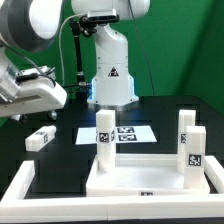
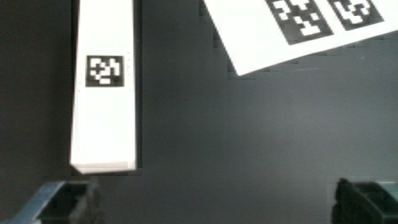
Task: Assemble desk
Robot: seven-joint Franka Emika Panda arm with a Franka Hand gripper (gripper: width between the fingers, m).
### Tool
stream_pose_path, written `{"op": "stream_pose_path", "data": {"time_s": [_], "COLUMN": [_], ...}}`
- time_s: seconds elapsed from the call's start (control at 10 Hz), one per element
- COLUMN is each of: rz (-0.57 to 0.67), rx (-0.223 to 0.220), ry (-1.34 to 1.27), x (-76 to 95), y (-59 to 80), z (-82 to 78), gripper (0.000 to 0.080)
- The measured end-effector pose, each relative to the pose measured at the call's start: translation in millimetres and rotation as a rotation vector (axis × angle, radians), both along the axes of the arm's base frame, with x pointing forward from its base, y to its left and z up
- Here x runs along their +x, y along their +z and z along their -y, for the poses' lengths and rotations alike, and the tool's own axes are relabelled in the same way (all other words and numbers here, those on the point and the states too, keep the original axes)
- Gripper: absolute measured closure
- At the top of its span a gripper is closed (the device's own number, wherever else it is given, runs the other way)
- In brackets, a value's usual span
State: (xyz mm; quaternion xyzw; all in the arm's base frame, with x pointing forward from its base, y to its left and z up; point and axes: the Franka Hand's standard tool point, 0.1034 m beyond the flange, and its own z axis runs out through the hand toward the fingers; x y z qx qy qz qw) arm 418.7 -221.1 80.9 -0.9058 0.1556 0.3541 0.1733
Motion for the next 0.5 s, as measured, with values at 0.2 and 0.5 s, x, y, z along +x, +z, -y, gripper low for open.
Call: {"op": "stream_pose_path", "data": {"time_s": [0.2,0.5], "rz": [-0.134,-0.14], "rx": [-0.024,-0.038], "ry": [0.03,0.034], "x": [-10.8,-7.2], "y": [-32.7,-40.0], "z": [35.4,40.9], "gripper": [0.015,0.015]}}
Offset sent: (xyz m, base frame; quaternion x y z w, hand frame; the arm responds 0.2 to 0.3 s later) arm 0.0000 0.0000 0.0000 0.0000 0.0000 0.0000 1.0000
